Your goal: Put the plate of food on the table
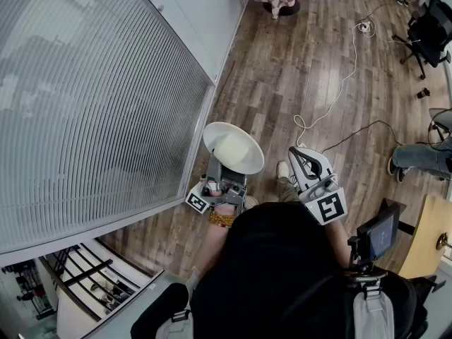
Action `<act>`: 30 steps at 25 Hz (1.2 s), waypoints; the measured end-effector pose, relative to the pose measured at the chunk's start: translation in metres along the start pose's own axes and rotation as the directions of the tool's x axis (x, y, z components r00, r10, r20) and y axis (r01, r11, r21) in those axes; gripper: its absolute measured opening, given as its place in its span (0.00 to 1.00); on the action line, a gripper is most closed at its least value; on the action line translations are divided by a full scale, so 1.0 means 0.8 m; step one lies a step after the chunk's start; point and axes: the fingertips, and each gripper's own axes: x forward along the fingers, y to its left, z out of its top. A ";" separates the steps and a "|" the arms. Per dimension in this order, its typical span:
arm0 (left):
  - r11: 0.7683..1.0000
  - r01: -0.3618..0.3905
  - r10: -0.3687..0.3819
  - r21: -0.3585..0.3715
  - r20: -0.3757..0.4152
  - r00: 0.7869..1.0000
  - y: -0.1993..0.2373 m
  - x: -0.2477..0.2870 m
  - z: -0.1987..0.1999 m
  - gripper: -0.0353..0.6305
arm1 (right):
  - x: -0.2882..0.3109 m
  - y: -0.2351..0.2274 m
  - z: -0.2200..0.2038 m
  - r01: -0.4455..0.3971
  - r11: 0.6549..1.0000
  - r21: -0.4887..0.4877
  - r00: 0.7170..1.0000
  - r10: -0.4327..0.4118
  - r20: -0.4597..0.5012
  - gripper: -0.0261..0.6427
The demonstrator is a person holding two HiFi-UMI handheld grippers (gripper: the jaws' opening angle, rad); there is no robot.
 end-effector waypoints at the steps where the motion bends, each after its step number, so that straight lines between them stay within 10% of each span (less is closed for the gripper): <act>1: 1.000 -0.002 0.002 0.000 0.001 1.000 0.000 -0.001 0.000 0.08 | -0.001 -0.001 0.001 0.005 1.000 0.006 1.000 -0.005 0.008 0.05; 16: 0.999 -0.025 0.026 0.026 -0.012 1.000 0.057 -0.005 -0.044 0.08 | -0.026 -0.048 -0.050 -0.018 0.999 -0.044 1.000 0.019 0.022 0.06; 30: 0.996 -0.026 0.027 0.084 -0.009 1.000 0.144 0.158 -0.083 0.08 | 0.002 -0.244 -0.047 0.001 0.999 -0.033 1.000 0.000 0.020 0.06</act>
